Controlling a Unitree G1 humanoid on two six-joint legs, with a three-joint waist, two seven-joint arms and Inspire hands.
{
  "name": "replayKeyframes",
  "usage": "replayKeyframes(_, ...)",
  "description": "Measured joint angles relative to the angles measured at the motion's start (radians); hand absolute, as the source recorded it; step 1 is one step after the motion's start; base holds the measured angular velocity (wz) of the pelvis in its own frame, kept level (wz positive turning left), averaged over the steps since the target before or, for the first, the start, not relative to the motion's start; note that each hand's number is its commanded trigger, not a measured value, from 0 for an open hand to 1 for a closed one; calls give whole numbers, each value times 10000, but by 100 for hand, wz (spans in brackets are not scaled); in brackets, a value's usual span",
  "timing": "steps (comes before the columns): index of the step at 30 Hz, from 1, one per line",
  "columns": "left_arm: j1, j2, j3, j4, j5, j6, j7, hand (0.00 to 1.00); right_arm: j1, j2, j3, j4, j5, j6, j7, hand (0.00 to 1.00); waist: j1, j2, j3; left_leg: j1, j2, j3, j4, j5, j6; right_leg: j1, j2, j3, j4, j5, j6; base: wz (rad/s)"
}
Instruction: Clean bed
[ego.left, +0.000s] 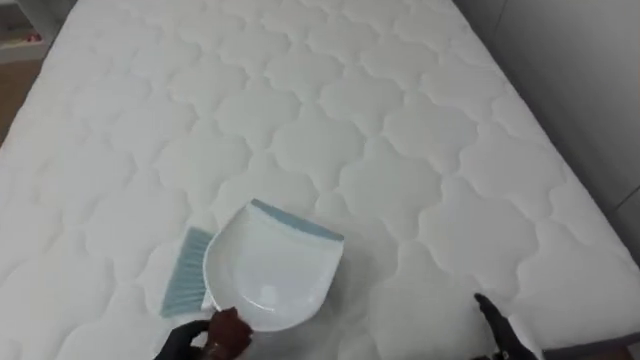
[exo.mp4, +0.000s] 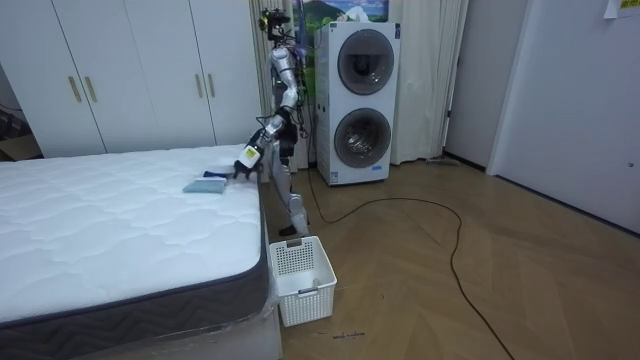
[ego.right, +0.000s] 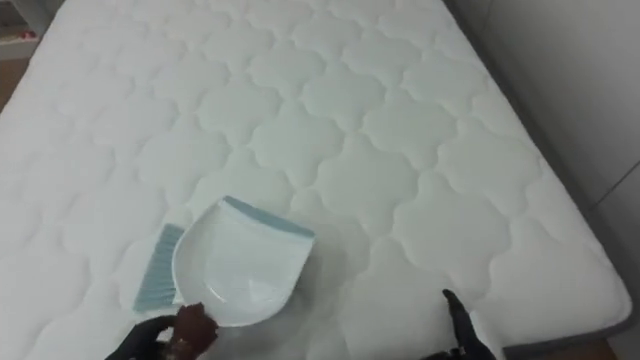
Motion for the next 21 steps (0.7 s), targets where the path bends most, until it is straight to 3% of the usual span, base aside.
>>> replayKeyframes(2, 3, -15, 50, 496, -16, 7, -2, 0, 17, -14, -214, 270, 225, 35, 154, 0, -10, 42, -34, 11, -80, 0, -32, 0, 0, 32, -37, -62, -19, -20, 53, 10)
replayKeyframes(5, 6, -194, 687, 1203, -31, 65, -62, 0, 120, 71, -539, 502, 285, 41, 290, 0, -15, 17, -70, 108, -133, 14, -178, 0, 0, 170, -128, -250, -165, 26, 131, 11)
replayKeyframes(9, 120, -256, 1516, 2284, -480, 294, -214, 0, 187, 287, -901, 996, 318, 332, 344, 0, -9, -158, -166, 475, -165, 49, -470, 0, 0, 700, -216, -506, -596, 71, 209, 19)
replayKeyframes(12, 223, -248, 1910, 2820, -668, 638, -205, 0, 211, 309, -975, 1150, 308, 655, 476, 0, 47, -275, -198, 562, -194, 54, -603, -1, 1, 891, -256, -605, -818, 114, 283, 16)
replayKeyframes(14, 249, -248, 2099, 3165, -647, 897, -209, 0, 117, 335, -1067, 1417, 279, 793, 601, 0, 105, -344, -170, 655, -206, 57, -620, -6, 6, 1024, -272, -607, -906, 135, 309, 5)
replayKeyframes(21, 487, -261, 2216, 3574, -94, 2206, -444, 0, 170, 373, -1314, 1451, -184, 1553, 969, 0, 88, -432, -167, 723, -269, 37, -606, -45, 69, 1372, -367, -799, -1200, 181, 402, 12)
